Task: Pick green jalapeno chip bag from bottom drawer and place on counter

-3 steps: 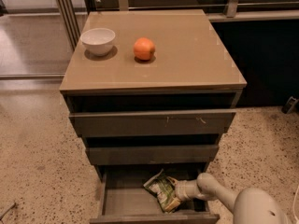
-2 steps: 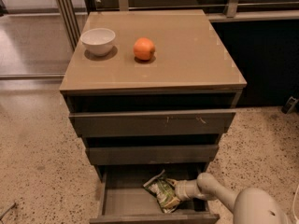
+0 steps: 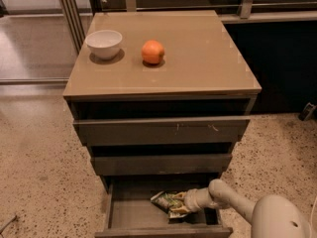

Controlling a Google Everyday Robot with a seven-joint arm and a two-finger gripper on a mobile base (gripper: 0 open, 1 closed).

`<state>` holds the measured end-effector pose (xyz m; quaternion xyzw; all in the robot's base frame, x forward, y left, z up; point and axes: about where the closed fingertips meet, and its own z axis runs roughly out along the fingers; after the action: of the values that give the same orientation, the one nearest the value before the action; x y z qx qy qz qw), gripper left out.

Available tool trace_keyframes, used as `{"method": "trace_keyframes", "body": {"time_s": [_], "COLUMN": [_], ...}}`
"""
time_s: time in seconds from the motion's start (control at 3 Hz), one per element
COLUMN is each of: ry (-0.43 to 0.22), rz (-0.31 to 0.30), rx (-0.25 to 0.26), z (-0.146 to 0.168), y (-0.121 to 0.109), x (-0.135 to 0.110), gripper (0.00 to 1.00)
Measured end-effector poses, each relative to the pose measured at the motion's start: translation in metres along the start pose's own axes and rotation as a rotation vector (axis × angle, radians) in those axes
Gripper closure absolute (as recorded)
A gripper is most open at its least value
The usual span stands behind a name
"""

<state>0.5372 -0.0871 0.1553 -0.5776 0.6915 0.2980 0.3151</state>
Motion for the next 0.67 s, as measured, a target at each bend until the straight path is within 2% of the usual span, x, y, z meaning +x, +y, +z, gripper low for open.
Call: {"method": "trace_keyframes", "body": {"time_s": [0.33,0.67], "ry": [-0.036,-0.061], "rz": [0.026,0.047], "rx": [-0.039,-0.092], "z": [-0.019,-0.045], "y": [0.009,0.020], "x": [-0.021,-0.050], "gripper": [0.99,1.00]}}
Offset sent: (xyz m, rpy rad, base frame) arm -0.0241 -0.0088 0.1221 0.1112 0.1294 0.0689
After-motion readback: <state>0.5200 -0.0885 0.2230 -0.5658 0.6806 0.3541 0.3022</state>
